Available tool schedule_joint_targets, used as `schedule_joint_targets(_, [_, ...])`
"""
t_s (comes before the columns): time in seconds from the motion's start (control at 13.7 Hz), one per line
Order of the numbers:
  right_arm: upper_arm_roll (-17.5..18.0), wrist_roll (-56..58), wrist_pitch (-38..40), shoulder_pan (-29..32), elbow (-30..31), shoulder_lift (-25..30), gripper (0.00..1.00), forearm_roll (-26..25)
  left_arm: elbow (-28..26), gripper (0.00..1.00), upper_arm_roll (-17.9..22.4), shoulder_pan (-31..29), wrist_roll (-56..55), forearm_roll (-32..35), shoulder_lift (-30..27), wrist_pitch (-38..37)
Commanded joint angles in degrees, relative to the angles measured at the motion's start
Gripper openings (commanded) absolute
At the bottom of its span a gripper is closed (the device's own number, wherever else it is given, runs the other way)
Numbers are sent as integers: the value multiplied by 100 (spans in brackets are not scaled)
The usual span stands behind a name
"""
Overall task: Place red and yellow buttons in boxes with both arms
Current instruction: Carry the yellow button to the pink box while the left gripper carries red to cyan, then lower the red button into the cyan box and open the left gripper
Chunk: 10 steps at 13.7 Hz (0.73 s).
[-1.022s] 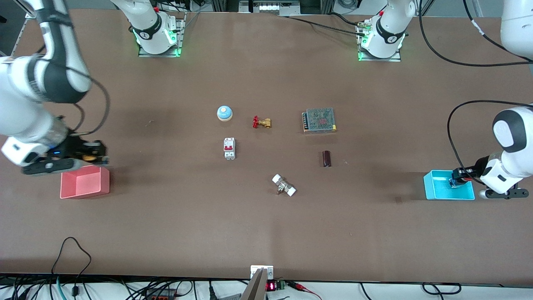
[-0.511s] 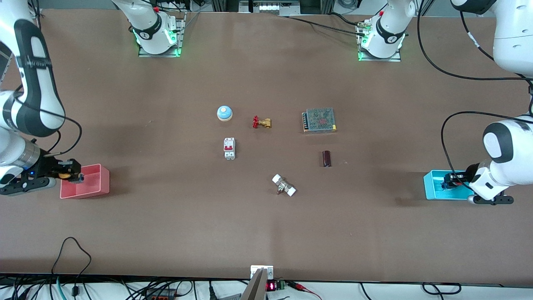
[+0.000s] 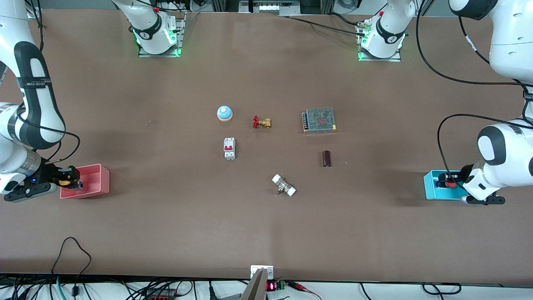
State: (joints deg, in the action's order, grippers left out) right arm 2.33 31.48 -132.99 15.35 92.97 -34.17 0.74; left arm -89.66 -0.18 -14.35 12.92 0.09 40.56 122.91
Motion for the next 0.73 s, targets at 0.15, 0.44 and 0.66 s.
schedule_joint_targets(0.15, [92,306,-69,47,-113,-213,22,243,160,100,-44,-7,97,62,-170,-101])
schedule_joint_targets(0.44, [92,368,-157,47,-95,-318,25,295,168,100,-61,326,53,53,-952,-547])
schedule_joint_targets(0.66, [92,359,-175,47,-86,-371,25,322,134,100,-53,581,-130,-52,-1435,-558])
